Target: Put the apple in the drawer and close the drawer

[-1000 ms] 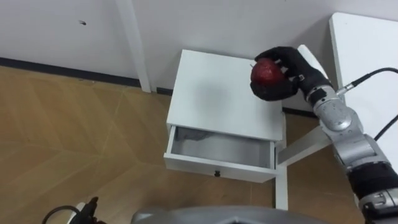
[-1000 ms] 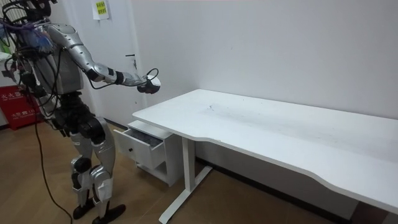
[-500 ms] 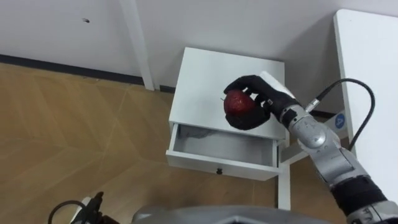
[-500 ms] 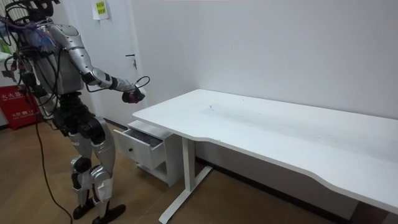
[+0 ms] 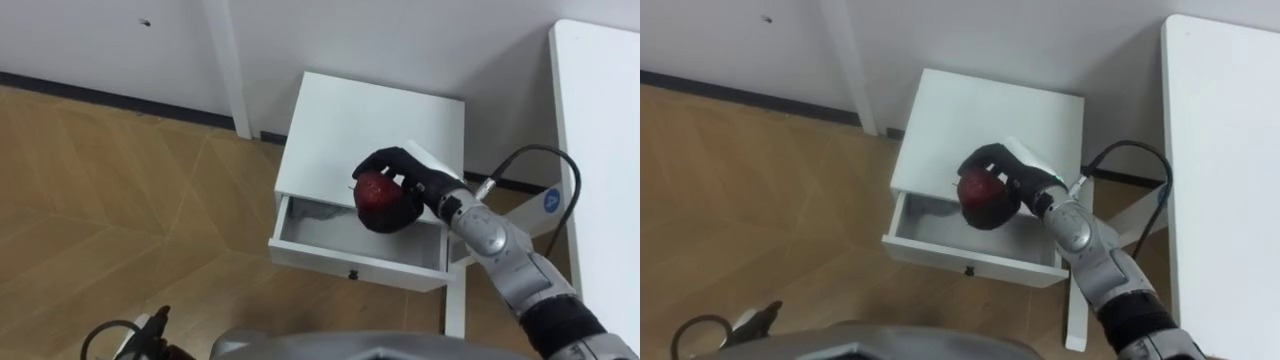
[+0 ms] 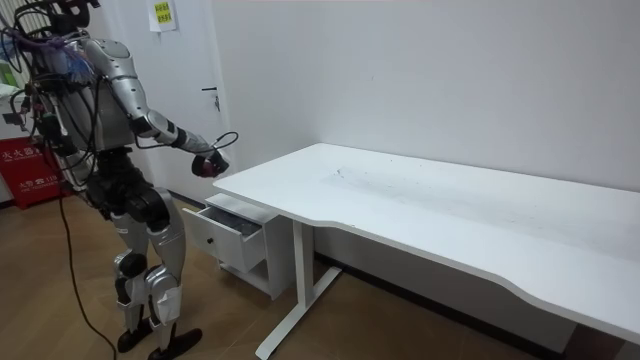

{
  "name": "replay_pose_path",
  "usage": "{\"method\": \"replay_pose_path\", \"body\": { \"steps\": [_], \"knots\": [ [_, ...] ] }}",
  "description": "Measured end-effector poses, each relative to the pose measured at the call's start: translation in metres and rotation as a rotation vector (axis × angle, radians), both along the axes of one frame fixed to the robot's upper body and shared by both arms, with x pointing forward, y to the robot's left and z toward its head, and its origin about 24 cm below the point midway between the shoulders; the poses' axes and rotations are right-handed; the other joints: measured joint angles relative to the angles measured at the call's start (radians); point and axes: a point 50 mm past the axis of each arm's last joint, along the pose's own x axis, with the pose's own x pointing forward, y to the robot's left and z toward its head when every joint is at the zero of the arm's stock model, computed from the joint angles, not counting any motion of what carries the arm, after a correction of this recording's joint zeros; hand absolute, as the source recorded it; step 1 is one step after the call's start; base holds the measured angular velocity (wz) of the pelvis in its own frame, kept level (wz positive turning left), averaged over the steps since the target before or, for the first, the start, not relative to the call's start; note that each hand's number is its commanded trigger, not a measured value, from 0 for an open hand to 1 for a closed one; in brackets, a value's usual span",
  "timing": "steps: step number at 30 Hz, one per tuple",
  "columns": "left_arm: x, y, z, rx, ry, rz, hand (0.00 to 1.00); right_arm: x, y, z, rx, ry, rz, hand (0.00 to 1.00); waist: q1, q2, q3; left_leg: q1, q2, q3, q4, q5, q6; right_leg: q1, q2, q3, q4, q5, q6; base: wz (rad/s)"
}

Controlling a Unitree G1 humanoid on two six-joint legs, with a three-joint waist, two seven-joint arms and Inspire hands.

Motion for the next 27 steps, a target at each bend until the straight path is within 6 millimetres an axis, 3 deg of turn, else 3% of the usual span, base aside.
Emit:
{"method": "replay_pose_path", "body": {
  "steps": [8, 14, 27],
  "knots": [
    [0.002, -0.002, 0.0, -0.006, -0.009, -0.003, 0.0, -0.002, -0.001, -0.002, -0.001, 0.008, -0.003, 0.0, 0.001, 0.008, 0.0016, 0.0, 0.001, 0.003, 0.0, 0.0, 0.0, -0.002, 0.001, 0.003, 0.001, 0.0, 0.0, 0.0],
    [0.002, -0.004, -0.001, -0.014, -0.009, -0.001, 0.0, -0.001, -0.001, -0.001, 0.0, 0.005, -0.003, 0.0, 0.004, 0.01, -0.0042, -0.003, 0.001, 0.003, -0.001, 0.0, 0.0, -0.01, 0.001, 0.004, 0.003, 0.0, 0.0, 0.0],
    [0.004, -0.01, -0.002, -0.03, -0.015, 0.003, 0.0, -0.002, -0.002, -0.001, 0.016, 0.01, -0.018, 0.0, -0.004, 0.015, -0.0012, -0.002, 0.001, 0.003, -0.001, 0.0, 0.0, -0.01, 0.001, 0.004, 0.002, 0.0, 0.0, 0.0]
  ]
}}
